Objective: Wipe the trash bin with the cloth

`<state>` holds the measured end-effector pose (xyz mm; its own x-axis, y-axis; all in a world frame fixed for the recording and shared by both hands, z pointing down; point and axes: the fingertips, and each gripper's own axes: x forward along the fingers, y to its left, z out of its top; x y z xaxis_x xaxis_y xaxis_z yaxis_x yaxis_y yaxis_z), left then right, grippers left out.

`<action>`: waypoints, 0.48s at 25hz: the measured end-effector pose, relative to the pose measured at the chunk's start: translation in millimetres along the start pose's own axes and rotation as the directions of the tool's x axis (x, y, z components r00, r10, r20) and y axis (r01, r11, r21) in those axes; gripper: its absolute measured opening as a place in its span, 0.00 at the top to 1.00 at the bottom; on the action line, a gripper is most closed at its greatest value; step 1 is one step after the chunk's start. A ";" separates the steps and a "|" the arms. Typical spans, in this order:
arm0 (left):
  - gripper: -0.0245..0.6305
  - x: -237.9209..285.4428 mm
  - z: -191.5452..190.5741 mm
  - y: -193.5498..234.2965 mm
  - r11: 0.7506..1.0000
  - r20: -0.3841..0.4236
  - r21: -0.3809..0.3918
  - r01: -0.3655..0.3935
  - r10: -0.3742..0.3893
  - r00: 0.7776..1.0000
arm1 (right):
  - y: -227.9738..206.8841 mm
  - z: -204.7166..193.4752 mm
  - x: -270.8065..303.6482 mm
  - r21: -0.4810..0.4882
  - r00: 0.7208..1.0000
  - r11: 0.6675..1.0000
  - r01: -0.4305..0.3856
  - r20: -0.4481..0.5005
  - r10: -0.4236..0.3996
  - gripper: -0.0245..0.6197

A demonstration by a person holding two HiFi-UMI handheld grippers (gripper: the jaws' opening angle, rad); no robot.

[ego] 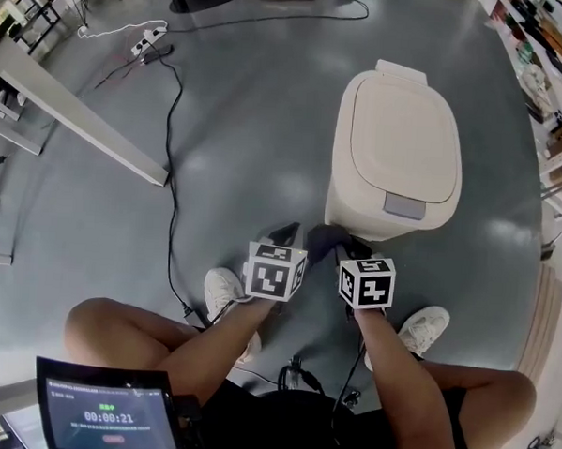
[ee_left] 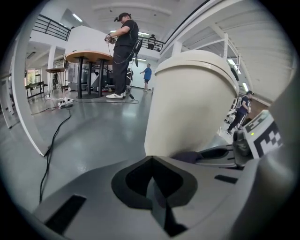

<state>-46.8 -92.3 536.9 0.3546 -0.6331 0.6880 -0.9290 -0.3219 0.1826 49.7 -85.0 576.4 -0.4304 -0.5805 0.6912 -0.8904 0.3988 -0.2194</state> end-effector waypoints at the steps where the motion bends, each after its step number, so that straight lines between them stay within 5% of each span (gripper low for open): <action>1: 0.97 0.4 -0.2 -0.4 1.000 -0.002 -0.004 -0.003 0.003 1.000 | 2.3 1.2 2.8 -0.008 1.000 1.000 -0.006 -0.005 0.006 0.86; 12: 0.97 7.3 -8.5 3.5 1.000 -0.044 0.008 0.002 -0.001 0.999 | 1.8 -8.3 17.0 -0.071 0.997 0.997 0.040 -0.061 -0.044 0.86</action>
<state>-48.4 -92.0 548.5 0.3508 -0.6014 0.7178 -0.9276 -0.3284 0.1782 42.0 -88.3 593.4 -0.3806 -0.5533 0.7409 -0.8942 0.4243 -0.1425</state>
